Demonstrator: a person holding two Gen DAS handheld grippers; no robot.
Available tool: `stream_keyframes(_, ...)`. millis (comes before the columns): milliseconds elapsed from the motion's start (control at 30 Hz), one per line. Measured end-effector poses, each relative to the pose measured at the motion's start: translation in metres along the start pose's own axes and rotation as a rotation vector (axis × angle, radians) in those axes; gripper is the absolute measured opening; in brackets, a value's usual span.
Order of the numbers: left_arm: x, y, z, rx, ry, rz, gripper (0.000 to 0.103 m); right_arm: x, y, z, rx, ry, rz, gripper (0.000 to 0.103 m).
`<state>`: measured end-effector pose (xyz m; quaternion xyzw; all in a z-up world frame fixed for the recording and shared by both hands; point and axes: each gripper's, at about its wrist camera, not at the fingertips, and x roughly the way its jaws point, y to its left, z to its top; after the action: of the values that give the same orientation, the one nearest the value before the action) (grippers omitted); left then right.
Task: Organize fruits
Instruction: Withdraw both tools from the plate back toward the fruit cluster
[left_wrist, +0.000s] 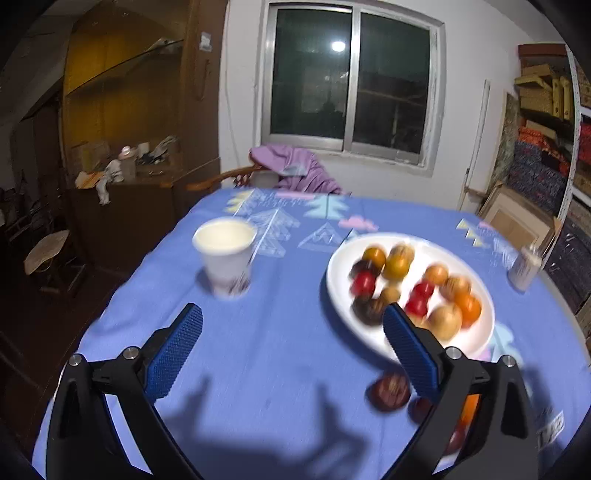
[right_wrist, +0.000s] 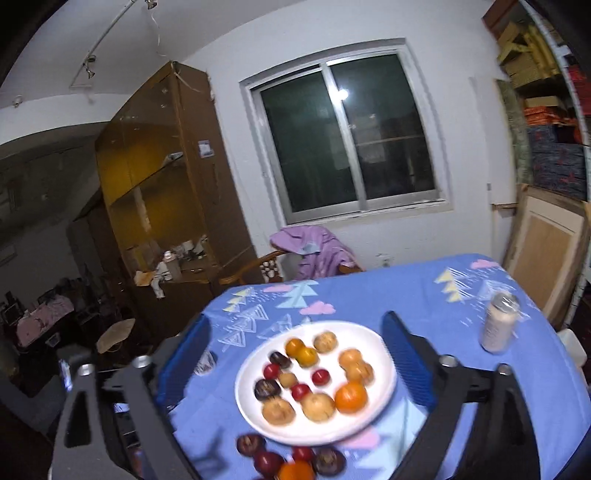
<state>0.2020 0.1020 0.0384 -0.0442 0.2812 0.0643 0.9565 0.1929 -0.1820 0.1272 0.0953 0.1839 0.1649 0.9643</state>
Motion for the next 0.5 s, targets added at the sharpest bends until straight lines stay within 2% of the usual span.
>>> stream_keyframes(133, -0.018, 0.003, -0.047, -0.019, 0.056, -0.029, 0.096, -0.026, -0.034, -0.062, 0.058, -0.011, -0.103, 0.100)
stream_keyframes(200, -0.024, -0.004, -0.060, 0.016, 0.072, -0.048, 0.096, -0.025, -0.065, -0.089, 0.159, 0.089, -0.193, 0.100)
stream_keyframes(233, -0.028, -0.010, -0.066, 0.047, 0.071, -0.047, 0.096, -0.026, -0.079, -0.097, 0.221, 0.120, -0.186, 0.100)
stream_keyframes(333, -0.037, -0.022, -0.076, 0.105, 0.056, -0.038, 0.097, -0.032, -0.110, -0.106, 0.398, 0.128, -0.151, 0.100)
stream_keyframes(433, -0.044, -0.031, -0.084, 0.135, 0.061, -0.107, 0.099, -0.034, -0.129, -0.111, 0.501, 0.130, -0.141, 0.100)
stream_keyframes(500, -0.049, -0.046, -0.089, 0.201, 0.044, -0.127, 0.099, -0.031, -0.132, -0.116, 0.546, 0.154, -0.140, 0.100)
